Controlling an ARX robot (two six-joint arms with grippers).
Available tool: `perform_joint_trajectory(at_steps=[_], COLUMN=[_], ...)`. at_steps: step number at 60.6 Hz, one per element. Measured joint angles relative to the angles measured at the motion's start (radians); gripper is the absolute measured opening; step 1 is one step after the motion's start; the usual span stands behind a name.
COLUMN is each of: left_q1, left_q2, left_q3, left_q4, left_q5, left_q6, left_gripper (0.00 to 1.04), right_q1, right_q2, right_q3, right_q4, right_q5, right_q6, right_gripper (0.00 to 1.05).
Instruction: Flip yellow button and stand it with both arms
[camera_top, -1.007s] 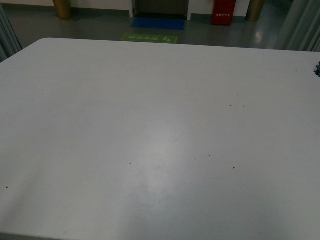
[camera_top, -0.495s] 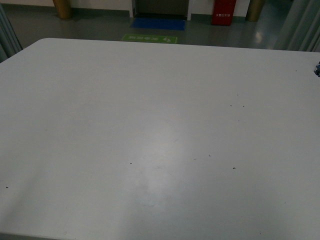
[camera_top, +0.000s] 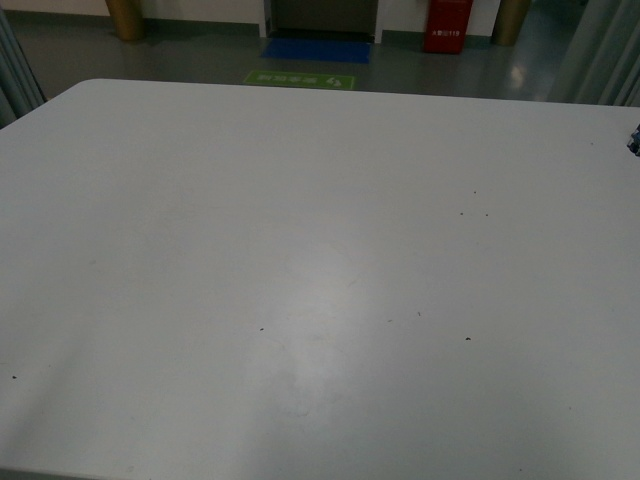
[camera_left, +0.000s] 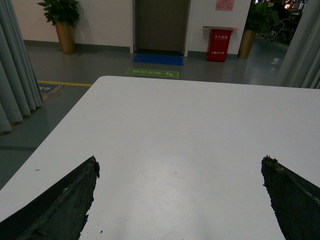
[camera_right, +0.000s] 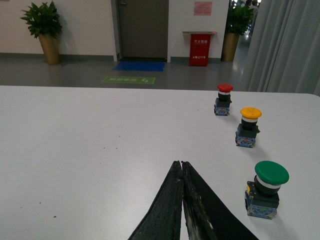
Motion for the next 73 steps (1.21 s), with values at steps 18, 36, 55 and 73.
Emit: perform_joint_trajectory(at_steps=[18, 36, 55, 73], left_q1=[0.000, 0.000, 0.000, 0.000], left_q2=[0.000, 0.000, 0.000, 0.000], left_q3=[0.000, 0.000, 0.000, 0.000], left_q4=[0.000, 0.000, 0.000, 0.000], left_q5=[0.000, 0.000, 0.000, 0.000], left_q6=[0.000, 0.000, 0.000, 0.000], left_gripper=[0.98, 0.98, 0.98, 0.98], right_q1=[0.000, 0.000, 0.000, 0.000], right_q2=[0.000, 0.000, 0.000, 0.000], right_q3=[0.000, 0.000, 0.000, 0.000], right_q4=[-0.001, -0.001, -0.001, -0.001], right_q5=[0.000, 0.000, 0.000, 0.000], right_q6=[-0.001, -0.001, 0.000, -0.001], right_gripper=[0.39, 0.94, 0.97, 0.97])
